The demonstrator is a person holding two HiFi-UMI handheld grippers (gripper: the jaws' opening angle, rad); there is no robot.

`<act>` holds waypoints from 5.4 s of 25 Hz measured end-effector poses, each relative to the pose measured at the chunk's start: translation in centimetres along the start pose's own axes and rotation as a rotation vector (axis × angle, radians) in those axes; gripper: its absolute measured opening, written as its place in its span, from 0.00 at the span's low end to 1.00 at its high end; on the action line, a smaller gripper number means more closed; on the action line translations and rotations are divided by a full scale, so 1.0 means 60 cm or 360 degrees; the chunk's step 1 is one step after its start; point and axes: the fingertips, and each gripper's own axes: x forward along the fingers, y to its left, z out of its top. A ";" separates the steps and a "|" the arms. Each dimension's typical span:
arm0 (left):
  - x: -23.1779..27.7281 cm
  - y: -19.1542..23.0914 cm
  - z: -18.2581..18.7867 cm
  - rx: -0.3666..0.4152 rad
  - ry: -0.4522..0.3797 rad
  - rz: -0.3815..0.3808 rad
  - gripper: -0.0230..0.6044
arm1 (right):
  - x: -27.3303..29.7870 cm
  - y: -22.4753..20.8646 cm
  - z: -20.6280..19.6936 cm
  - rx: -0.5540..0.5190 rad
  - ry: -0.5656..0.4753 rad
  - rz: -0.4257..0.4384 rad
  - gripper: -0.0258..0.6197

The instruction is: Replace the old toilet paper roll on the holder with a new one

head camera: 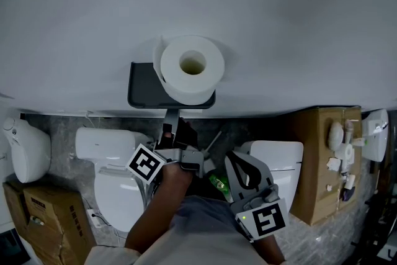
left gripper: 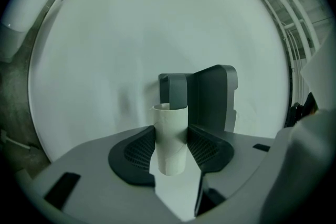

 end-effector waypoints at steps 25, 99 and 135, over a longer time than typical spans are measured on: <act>0.029 -0.016 -0.132 -0.0030 0.0264 -0.0078 0.34 | -0.061 -0.040 -0.018 0.0064 -0.0022 -0.0127 0.07; -0.275 -0.172 0.061 0.1880 0.0385 0.0162 0.33 | -0.074 0.127 0.054 -0.0020 -0.0252 0.0128 0.07; -0.279 -0.184 0.076 0.1915 0.0387 0.0129 0.32 | -0.069 0.119 0.049 -0.0008 -0.0216 0.0057 0.07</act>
